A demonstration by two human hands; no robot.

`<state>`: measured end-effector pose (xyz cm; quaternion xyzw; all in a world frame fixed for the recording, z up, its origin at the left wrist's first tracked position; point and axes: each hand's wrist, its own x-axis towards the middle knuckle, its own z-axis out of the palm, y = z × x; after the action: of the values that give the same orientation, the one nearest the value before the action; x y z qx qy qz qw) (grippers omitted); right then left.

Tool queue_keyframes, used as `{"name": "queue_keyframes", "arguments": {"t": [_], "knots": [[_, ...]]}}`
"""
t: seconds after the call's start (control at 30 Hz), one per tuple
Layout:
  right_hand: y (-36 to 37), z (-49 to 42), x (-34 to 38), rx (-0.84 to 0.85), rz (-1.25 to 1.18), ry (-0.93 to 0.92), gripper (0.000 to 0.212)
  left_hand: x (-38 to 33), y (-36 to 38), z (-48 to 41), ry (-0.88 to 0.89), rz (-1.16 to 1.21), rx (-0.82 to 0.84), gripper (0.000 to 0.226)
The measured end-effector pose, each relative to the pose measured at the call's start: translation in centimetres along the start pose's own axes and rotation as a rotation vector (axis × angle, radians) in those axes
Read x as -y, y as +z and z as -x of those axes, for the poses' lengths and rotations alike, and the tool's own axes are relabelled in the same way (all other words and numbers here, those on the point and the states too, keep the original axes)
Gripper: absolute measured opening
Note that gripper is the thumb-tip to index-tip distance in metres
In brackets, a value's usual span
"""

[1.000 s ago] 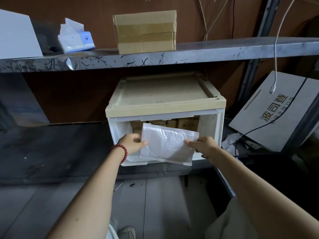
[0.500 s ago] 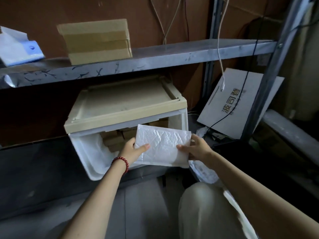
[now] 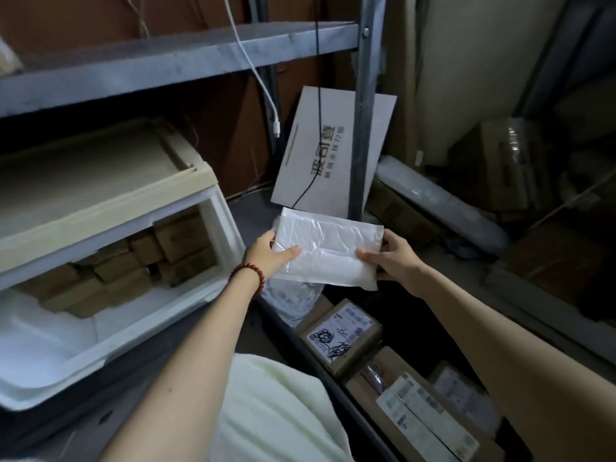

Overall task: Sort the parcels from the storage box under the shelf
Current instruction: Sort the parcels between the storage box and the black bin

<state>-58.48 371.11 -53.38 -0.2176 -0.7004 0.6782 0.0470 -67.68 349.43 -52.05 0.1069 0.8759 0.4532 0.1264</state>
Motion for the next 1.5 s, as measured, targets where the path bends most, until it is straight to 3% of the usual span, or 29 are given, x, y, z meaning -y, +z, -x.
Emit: {"name": "queue_keyframes", "arguments": {"t": [0.13,0.33,0.53,0.8,0.97,1.13,1.27,1.5], "knots": [[-4.0,-0.2,-2.3,-0.131,-0.039,0.027,0.039,-1.6,5.0,-1.6,0.057,0.0,0.072,0.057],[-5.4,-1.0,-6.4,-0.224,-0.098,0.116,0.034,-0.7,9.5,-4.3,0.091,-0.255,0.046,0.061],[-0.3,-2.1,-8.8,-0.116,0.053,0.165,0.059,3.6,8.0,-6.1,0.011,-0.41,0.026,0.065],[6.4,-2.9,-10.0,-0.133,0.168,0.102,0.054,8.2,6.9,-5.9,-0.041,-0.45,0.005,0.068],[8.5,-3.0,-11.1,-0.137,0.379,0.099,0.051,10.2,7.2,-5.3,-0.094,-0.832,0.1,0.069],[8.6,-3.4,-12.6,-0.074,0.911,0.016,0.056,11.6,7.1,-4.2,0.053,-1.058,0.011,0.066],[8.9,-3.6,-13.9,0.066,1.06,-0.121,0.06,12.5,7.3,-4.0,0.092,-1.125,0.02,0.065],[9.3,-3.8,-14.5,0.203,1.172,-0.111,0.056,12.5,6.7,-3.9,0.063,-1.164,0.058,0.063]]}}
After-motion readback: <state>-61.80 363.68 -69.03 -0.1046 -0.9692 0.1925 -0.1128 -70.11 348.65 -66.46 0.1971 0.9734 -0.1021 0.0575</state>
